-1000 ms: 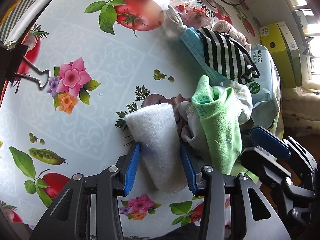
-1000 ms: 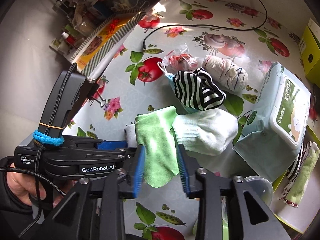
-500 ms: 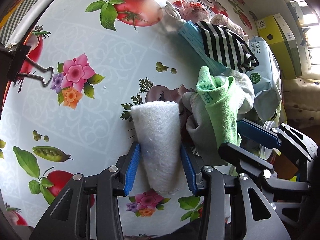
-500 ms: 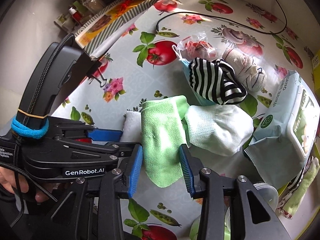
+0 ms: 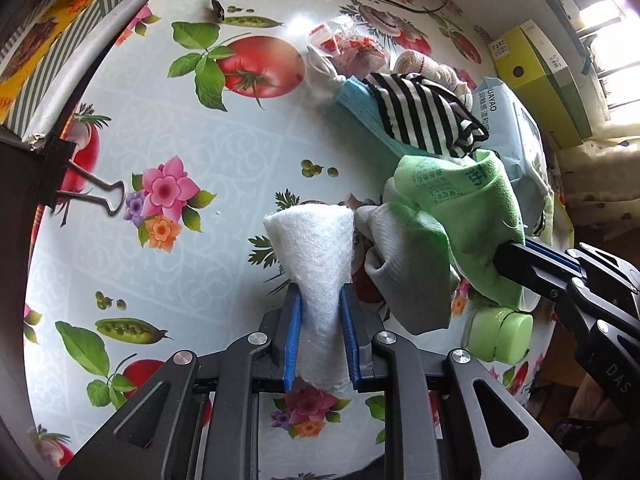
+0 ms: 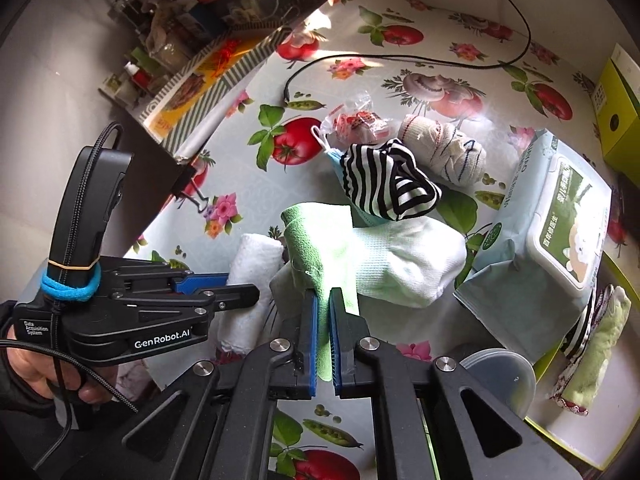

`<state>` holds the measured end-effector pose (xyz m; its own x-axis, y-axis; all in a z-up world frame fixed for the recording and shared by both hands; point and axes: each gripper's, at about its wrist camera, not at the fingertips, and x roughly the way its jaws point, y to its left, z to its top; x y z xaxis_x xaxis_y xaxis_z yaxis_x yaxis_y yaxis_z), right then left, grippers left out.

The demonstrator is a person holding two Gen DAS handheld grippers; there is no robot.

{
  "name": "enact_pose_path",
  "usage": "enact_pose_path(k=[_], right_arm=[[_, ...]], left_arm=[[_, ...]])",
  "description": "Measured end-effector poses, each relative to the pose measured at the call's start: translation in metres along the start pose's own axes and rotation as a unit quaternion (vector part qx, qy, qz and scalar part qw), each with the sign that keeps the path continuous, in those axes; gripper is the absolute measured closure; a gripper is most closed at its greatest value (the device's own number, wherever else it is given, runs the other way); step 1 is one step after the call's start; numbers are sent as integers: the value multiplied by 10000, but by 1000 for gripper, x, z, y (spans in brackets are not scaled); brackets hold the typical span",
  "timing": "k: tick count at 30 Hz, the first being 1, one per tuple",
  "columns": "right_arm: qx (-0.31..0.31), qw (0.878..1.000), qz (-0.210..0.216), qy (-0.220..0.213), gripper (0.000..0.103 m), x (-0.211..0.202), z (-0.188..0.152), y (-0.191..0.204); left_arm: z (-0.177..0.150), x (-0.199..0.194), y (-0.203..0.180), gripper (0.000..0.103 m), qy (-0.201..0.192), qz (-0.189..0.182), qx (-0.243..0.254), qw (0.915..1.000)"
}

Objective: Organize soft objects
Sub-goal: 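Carry the white towel and bright green cloth over the tray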

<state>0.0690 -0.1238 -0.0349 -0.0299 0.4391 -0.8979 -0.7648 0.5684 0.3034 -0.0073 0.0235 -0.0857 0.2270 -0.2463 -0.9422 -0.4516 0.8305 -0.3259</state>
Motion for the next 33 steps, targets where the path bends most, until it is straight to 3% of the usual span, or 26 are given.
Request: enact_pose_path(k=[12,33], right_arm=[[490,9964,133,-677,98,-59,-17,-15],[1680,9746,-301,-1451,98,-131,-77,-87]], left_arm=[[10,-46,-13,83,-472,-28,345,9983],[29,-52,-119,83,-550,-257,1463,9874]])
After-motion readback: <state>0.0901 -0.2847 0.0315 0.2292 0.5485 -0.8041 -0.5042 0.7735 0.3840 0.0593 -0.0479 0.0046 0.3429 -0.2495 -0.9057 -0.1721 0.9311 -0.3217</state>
